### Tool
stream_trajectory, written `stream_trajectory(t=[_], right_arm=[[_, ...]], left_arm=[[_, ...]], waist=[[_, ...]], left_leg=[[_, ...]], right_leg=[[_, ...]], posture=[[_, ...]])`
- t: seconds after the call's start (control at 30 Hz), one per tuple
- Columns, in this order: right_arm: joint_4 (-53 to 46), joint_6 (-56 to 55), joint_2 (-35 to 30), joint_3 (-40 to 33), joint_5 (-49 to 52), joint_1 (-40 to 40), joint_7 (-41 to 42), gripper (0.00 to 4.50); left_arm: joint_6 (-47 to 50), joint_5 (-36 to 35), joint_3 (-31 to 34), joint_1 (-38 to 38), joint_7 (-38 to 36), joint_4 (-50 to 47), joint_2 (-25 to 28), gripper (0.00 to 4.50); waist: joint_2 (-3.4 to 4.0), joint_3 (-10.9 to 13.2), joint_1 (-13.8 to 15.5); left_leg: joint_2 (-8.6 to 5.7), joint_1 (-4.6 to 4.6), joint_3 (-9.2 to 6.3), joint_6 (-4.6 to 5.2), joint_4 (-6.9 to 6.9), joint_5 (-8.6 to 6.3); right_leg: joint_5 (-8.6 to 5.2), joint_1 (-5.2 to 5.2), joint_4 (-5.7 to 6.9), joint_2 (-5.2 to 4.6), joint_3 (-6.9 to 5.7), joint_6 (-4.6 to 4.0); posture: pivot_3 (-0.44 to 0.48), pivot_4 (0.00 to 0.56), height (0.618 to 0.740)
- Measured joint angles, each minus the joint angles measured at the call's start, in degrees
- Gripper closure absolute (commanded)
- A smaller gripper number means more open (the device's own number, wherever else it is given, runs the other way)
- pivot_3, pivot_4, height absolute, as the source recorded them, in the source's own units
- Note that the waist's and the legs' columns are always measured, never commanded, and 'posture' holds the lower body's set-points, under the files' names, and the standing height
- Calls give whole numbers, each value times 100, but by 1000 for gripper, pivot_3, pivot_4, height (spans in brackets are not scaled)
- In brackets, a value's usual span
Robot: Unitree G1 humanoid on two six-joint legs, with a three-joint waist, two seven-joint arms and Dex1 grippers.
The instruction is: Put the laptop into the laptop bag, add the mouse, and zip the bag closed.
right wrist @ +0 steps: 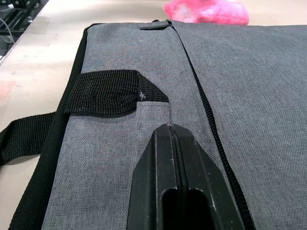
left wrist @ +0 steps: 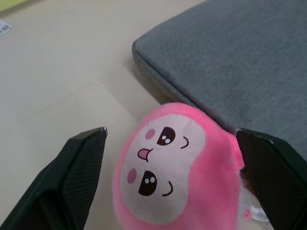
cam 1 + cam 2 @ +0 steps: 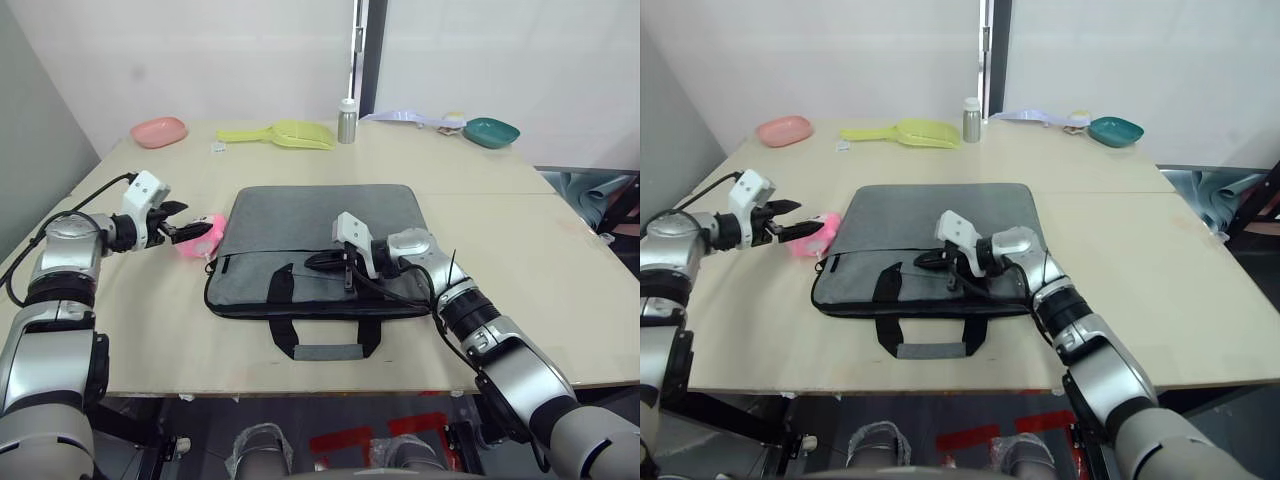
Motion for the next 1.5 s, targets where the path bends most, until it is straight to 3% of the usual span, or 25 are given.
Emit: stream_trajectory(t=[0.07, 0.1, 0.5, 0.53, 0.8, 0.97, 1.23, 1.5], right_arm=[[-13, 24, 1, -20, -10, 1, -3, 4483], [-18, 40, 1, -27, -12, 1, -9, 4496], [-68, 109, 8, -37, -82, 41, -190, 4500], [-65, 107, 17, -37, -98, 41, -208, 4500], [-9, 56, 135, -37, -183, 43, -351, 4500], [3, 4, 248, -18, -289, 73, -443, 4500], [39, -11, 425, 16, -470, 84, -578, 4500], [164, -31, 551, 21, -499, 26, -560, 4500]], left_arm=[[-92, 133, -124, -24, 28, 197, -57, 0], [-114, 196, -166, -32, 11, 275, -75, 248], [-162, 318, -182, -163, -361, 480, -10, 4374], [-144, 315, -179, -159, -388, 475, 12, 4482], [385, -36, 9, 930, -1140, -817, 557, 4482], [1218, -611, 433, 2416, -1371, -2595, 973, 4482], [2612, -1325, 1183, 4112, -1103, -4739, 1150, 4482], [3463, -1838, 1970, 5559, -902, -6182, 1211, 4482]], waist=[[0, 0, 4], [0, 0, 5], [0, 0, 7], [0, 0, 6], [2, 0, -60], [3, -3, -140], [3, -4, -220], [8, -8, -290]], left_leg=[[0, 0, -1, 0, 0, 0], [0, 0, -1, 0, 0, 0], [1, 6, -1, -1, 0, 0], [1, 6, -1, -1, 0, 0], [5, 18, 4, -6, -8, -2], [5, 27, 11, -9, -22, -4], [5, 62, 29, -11, -63, -6], [8, 80, 43, -13, -102, -7]], right_leg=[[0, 0, 0, 0, -1, 0], [0, 0, 0, 1, -1, 0], [0, 2, 5, 1, 1, 0], [0, 2, 6, 1, 1, 0], [-2, 1, 9, 2, 6, -2], [-5, 0, 6, 3, 12, -4], [-8, 1, 4, 7, 23, -5], [-9, 4, -35, 22, 38, -6]], posture=[[0, 150, 740], [0, 150, 740], [0, 150, 740], [0, 150, 740], [0, 150, 740], [0, 150, 740], [0, 150, 740], [0, 150, 740]])
